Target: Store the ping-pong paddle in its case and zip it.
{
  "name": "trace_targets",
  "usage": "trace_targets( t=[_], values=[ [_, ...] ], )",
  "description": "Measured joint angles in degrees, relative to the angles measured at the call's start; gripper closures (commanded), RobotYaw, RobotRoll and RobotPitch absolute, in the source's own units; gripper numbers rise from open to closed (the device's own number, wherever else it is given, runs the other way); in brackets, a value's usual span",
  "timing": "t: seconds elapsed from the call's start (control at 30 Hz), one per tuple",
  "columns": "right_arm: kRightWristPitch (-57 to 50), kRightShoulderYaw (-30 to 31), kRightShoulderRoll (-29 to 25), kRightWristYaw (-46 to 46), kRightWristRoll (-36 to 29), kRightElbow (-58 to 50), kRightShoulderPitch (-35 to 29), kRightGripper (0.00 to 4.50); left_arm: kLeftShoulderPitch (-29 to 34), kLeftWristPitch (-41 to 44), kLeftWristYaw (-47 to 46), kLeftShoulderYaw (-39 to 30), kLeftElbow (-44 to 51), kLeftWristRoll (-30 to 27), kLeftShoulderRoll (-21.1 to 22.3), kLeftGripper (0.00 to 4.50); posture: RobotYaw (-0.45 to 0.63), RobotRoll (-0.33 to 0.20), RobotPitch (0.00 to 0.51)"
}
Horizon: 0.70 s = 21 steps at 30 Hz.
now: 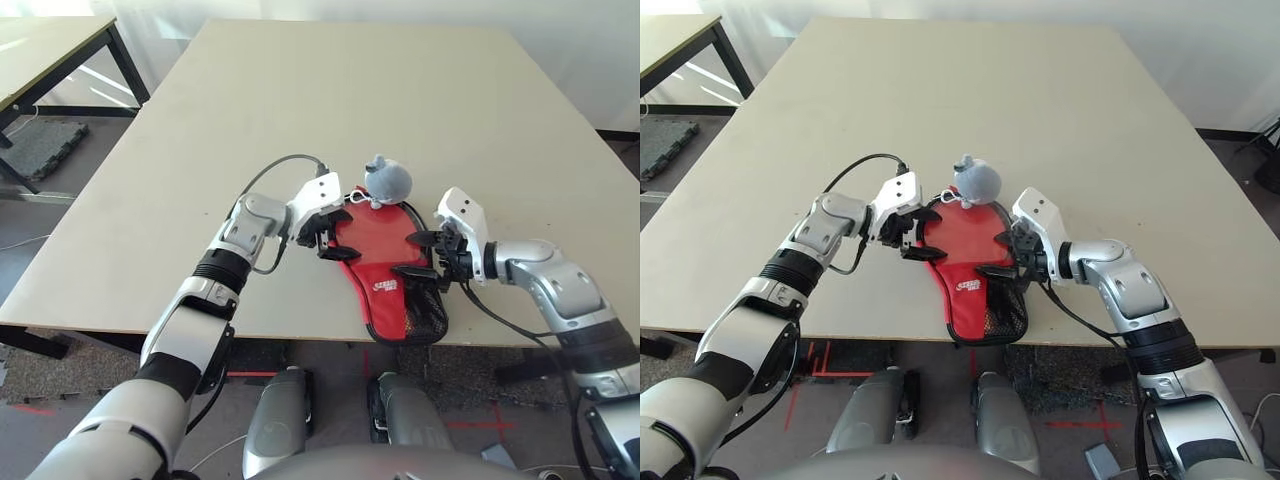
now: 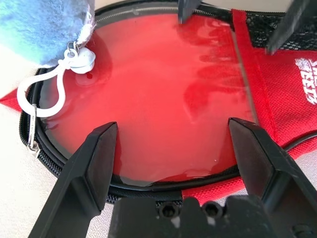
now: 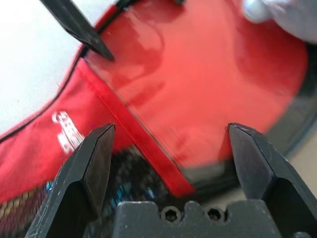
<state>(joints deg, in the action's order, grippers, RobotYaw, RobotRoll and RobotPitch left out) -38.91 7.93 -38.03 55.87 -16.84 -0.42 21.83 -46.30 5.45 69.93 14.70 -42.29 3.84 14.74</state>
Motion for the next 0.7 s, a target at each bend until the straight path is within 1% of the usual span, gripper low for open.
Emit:
trace_targets(
  t=[0.07, 0.2, 0.37, 0.43, 0.53, 0.7],
  values=[
    [-0.69, -1.34, -1.50, 0.57, -0.58, 0.01, 1.24, 0.00, -0.08, -0.04, -0.05, -0.03, -0.32, -0.02, 0.00, 0.03, 0.04, 0.000, 0.115],
    [-1.11, -2.99, -2.09, 1.33, -2.16, 0.00, 5.14, 0.00, -0.18, -0.02, -0.07, 0.02, -0.38, -0.03, -0.46, 0.03, 0.04, 0.000, 0.116],
    [0.99, -4.50, -1.25, 0.22, -2.30, 2.29, 12.69, 0.00, -0.29, 0.12, -0.07, 0.04, -0.41, -0.04, -0.75, 0.03, 0.05, 0.000, 0.119],
    [3.35, -4.61, 0.50, -1.29, -1.47, 5.39, 15.83, 0.00, -0.30, 0.19, -0.07, 0.05, -0.42, -0.04, -0.83, 0.03, 0.05, 0.000, 0.120],
    [7.45, -4.06, 4.43, -4.61, 1.86, 12.91, 20.01, 0.00, -0.36, 0.33, -0.06, 0.09, -0.38, -0.04, -1.02, 0.03, 0.06, 0.000, 0.120],
    [10.87, -3.43, 10.08, -6.27, 4.11, 21.86, 23.04, 0.00, -0.29, 0.82, 0.06, 0.16, 0.23, -0.11, -1.07, 0.03, 0.08, 0.000, 0.121]
  ],
)
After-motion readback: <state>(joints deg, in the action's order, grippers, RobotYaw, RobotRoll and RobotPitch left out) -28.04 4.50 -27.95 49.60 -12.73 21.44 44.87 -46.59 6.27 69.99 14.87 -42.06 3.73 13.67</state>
